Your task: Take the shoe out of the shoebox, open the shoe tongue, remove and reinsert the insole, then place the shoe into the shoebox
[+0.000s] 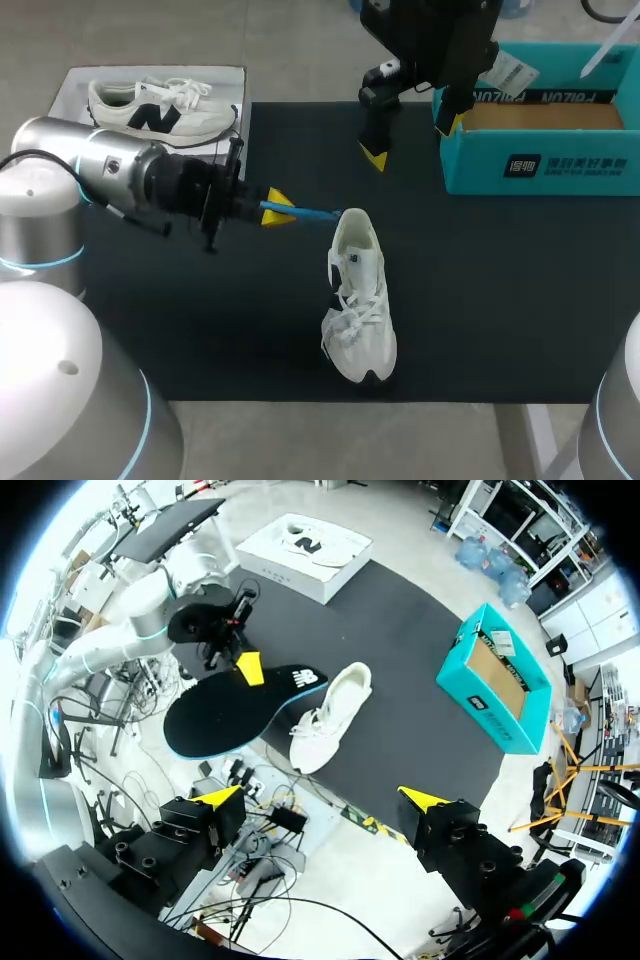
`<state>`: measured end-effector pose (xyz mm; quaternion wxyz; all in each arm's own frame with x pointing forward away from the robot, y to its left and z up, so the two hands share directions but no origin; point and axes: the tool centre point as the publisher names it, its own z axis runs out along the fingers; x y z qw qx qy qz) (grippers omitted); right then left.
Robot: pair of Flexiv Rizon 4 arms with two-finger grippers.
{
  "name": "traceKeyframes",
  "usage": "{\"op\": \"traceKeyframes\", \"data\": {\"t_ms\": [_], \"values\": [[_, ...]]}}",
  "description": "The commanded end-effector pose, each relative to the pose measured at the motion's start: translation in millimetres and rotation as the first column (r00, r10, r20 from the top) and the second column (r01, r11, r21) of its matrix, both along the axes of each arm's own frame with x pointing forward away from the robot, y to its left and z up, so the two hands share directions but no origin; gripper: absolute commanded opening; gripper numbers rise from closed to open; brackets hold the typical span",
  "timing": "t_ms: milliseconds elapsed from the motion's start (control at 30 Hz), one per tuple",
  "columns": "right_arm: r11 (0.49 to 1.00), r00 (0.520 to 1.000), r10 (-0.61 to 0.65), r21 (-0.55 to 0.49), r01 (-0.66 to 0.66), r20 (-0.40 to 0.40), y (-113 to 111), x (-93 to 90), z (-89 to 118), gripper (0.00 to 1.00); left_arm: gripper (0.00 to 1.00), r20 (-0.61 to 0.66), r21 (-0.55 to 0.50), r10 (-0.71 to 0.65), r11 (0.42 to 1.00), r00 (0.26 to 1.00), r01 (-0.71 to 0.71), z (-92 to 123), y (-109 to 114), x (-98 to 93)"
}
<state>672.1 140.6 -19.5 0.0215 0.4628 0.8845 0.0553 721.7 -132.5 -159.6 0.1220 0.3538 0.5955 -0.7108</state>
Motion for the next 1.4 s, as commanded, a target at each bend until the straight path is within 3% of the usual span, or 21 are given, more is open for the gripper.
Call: {"op": "traceKeyframes", "data": {"t_ms": [33, 67, 933, 1000, 1067, 1167, 1400], "values": [[1.0, 1.0, 0.0, 0.001, 0.0, -0.002, 0, 0.9, -1, 1.0, 0.0, 0.09, -0.039, -0.007, 0.999, 0.996, 0.011, 0, -7, -3.6], [1.0, 1.0, 0.0, 0.001, 0.0, -0.002, 0, 0.9, -1, 1.0, 0.0, 0.042, -0.045, -0.007, 0.999, 0.999, 0.009, -1, -8, -5.4], [1.0, 1.0, 0.0, 0.001, 0.0, -0.002, 0, 0.9, -1, 1.0, 0.0, 0.042, -0.045, -0.007, 0.999, 0.999, 0.009, -1, -8, -5.4], [1.0, 1.0, 0.0, 0.001, 0.0, -0.002, 0, 0.9, -1, 1.0, 0.0, 0.227, -0.126, -0.036, 0.99, 0.973, 0.066, 20, -16, -6.7], [1.0, 1.0, 0.0, 0.001, 0.0, -0.002, 0, 0.9, -1, 1.0, 0.0, 0.432, -0.147, -0.051, 0.981, 0.9, 0.126, 36, -18, -9.3], [1.0, 1.0, 0.0, 0.001, 0.0, -0.002, 0, 0.9, -1, 1.0, 0.0, 0.622, -0.215, -0.044, 0.95, 0.782, 0.225, 55, -15, -15.7], [1.0, 1.0, 0.0, 0.001, 0.0, -0.002, 0, 0.9, -1, 1.0, 0.0, 0.799, -0.199, -0.008, 0.94, 0.602, 0.277, 64, -1, -19.0]]}}
